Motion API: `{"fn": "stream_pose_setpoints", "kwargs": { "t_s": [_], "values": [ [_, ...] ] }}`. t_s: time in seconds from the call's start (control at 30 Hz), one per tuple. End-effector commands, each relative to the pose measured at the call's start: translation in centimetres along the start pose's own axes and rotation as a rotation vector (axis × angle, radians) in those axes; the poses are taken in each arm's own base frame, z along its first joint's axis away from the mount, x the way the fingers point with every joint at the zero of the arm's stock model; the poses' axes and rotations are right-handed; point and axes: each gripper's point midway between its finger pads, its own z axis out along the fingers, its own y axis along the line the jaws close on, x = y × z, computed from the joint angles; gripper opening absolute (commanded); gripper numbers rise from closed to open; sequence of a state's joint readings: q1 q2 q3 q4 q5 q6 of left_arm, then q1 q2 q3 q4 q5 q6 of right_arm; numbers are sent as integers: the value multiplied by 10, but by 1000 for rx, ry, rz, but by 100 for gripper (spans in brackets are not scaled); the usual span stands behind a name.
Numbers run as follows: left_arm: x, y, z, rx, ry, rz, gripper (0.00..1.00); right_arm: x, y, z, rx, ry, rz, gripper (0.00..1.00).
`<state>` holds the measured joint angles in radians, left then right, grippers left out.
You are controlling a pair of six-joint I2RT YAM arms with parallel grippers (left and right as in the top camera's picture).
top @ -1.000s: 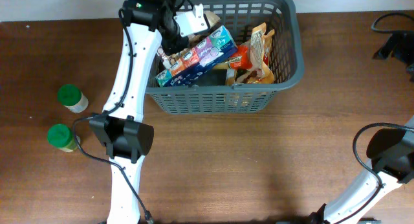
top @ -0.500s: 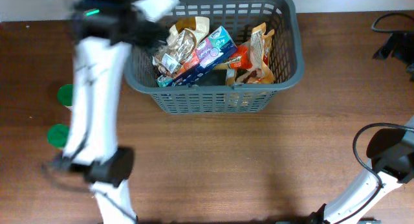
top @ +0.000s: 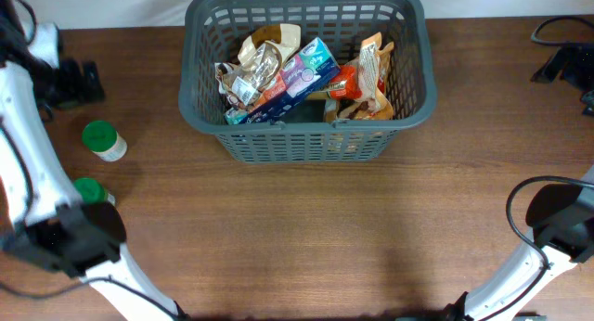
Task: Pack container
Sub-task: 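Move the left gripper down onto a green-lidded jar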
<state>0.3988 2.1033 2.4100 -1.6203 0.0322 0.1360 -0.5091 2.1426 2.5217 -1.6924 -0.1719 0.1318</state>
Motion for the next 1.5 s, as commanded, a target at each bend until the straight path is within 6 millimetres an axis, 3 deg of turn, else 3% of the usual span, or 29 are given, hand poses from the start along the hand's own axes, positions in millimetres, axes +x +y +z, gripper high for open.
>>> {"fn": "stream_pose_setpoints", "kwargs": {
  "t_s": [0.0, 0.17, 0.4, 0.7, 0.93, 1.47],
  "values": [
    [14, 1, 55, 97, 140, -89, 99, 1, 2, 1, -15, 10, 9, 99],
    [12, 15, 105, 90, 187, -110, 99, 1, 2, 1, -15, 10, 8, 99],
    [7, 18, 149, 93, 215, -104, 99, 1, 2, 1, -15, 10, 9, 99],
    [8, 20, 189, 95, 244, -105, 99, 1, 2, 1, -15, 10, 8, 99],
    [15, 26, 209, 66, 282, -103, 100, 1, 2, 1, -15, 10, 9, 99],
    [38, 28, 222, 51, 362, -104, 92, 1, 2, 1, -14, 10, 8, 99]
  ]
}}
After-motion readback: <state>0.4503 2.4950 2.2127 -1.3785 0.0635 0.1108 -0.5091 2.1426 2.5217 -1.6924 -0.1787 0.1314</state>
